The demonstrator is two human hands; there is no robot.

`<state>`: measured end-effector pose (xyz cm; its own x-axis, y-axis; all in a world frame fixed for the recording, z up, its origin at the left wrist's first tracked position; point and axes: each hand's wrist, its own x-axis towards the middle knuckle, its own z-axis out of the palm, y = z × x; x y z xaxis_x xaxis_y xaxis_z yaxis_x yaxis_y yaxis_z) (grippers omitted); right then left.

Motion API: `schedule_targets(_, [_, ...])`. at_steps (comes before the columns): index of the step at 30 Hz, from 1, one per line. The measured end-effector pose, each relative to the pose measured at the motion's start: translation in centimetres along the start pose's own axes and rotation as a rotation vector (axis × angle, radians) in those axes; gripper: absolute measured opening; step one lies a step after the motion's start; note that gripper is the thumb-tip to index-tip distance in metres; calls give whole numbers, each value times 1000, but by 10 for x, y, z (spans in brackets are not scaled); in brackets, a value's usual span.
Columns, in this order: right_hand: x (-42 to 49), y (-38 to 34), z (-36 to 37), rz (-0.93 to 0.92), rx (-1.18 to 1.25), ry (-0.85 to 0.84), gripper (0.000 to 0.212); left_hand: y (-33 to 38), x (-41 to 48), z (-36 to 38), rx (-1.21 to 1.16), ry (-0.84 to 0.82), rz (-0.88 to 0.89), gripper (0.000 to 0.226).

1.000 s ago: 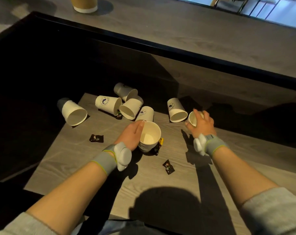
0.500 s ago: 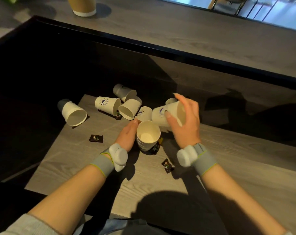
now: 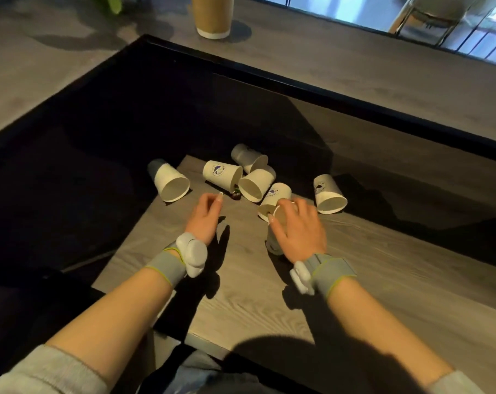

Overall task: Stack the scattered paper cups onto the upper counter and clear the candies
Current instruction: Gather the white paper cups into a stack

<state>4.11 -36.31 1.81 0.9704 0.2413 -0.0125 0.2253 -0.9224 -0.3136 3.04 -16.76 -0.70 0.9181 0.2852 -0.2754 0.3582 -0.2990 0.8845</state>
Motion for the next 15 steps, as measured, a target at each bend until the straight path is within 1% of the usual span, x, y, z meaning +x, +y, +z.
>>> schedule_targets(2, [3,-14,7,-12,41,4,48,-4,5,-13,66,98,34,36])
schedule_targets(5, [10,-30,15,-14,73,9,49,-7,12,-33,157,188,66,42])
schedule_targets(7, [17,-41,19,-2,74,-3,50,-7,17,-49,199,246,76,51])
schedule_targets(10, [24,-54,20,33,88,-4,48,-7,30,-64,270,356,99,71])
schedule_targets(12, [26,-63,22,50,97,5,48,-10,41,-71,327,350,82,83])
schedule_targets(15, [35,-79,25,73,107,9,47,-14,60,-84,456,256,32,96])
